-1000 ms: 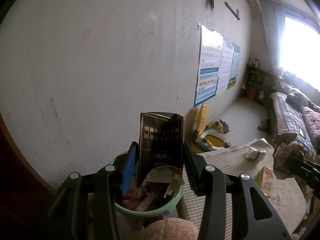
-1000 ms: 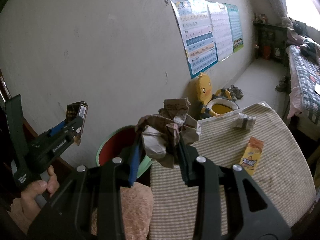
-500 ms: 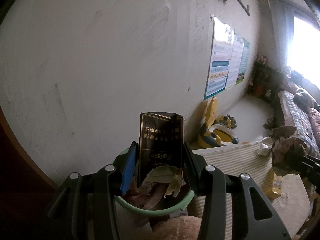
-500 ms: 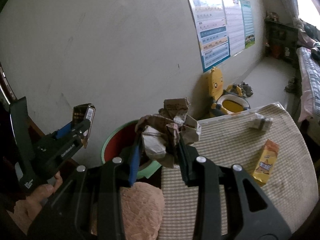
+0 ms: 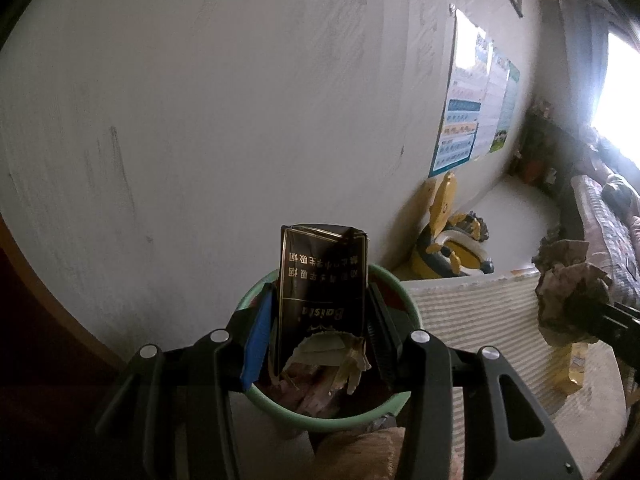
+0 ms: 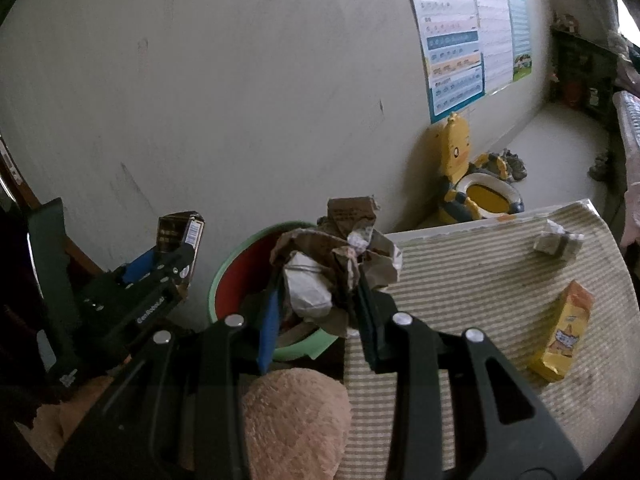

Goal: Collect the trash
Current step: 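Open the left gripper over the bin while the right releases the paper ball inside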

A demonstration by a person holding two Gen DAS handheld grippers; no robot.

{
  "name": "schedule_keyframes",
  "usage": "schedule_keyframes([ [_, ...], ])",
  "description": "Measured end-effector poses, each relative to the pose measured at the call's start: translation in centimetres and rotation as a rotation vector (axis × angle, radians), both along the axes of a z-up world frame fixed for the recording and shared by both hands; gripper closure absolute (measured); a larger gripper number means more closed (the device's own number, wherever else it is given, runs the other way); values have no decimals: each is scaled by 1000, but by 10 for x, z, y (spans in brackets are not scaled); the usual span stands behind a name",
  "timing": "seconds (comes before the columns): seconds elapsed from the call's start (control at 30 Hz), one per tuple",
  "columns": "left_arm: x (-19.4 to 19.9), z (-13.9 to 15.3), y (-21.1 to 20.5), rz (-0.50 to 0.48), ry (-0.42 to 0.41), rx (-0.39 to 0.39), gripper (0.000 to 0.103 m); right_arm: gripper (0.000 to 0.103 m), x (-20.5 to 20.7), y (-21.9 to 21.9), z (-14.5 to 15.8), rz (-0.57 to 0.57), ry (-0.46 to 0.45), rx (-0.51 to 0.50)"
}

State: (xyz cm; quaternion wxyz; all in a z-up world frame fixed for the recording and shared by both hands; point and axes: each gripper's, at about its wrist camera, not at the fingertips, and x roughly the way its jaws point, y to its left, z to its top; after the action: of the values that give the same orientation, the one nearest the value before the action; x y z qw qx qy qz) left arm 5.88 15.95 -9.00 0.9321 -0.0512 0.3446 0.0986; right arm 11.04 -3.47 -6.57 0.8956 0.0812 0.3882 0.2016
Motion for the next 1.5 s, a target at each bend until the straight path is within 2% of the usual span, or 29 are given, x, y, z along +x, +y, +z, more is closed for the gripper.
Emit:
schedule_keyframes([
  [0.47, 45, -59, 20, 0, 117, -10, 61, 70, 39, 42, -30, 66, 66, -31],
  [0.67, 60, -73, 29, 4, 142, -8, 58, 70, 51, 55, -43, 90, 92, -48],
  [0.8, 64, -76, 30, 3, 143, -9, 58, 70, 55, 60, -51, 95, 111, -58],
  [0.9, 61, -78, 34, 13, 132, -22, 48, 70, 57, 63, -55, 98, 120, -65],
  [1.17, 55, -80, 45, 36, 132, -35, 47, 70, 67, 75, -61, 121, 129, -77],
  [1.3, 46, -77, 54, 70, 119, -47, 39, 69, 73, 83, -65, 140, 136, -88],
  [1.5, 33, -71, 64, 103, 110, -37, 39, 68, 83, 99, -71, 164, 148, -86],
])
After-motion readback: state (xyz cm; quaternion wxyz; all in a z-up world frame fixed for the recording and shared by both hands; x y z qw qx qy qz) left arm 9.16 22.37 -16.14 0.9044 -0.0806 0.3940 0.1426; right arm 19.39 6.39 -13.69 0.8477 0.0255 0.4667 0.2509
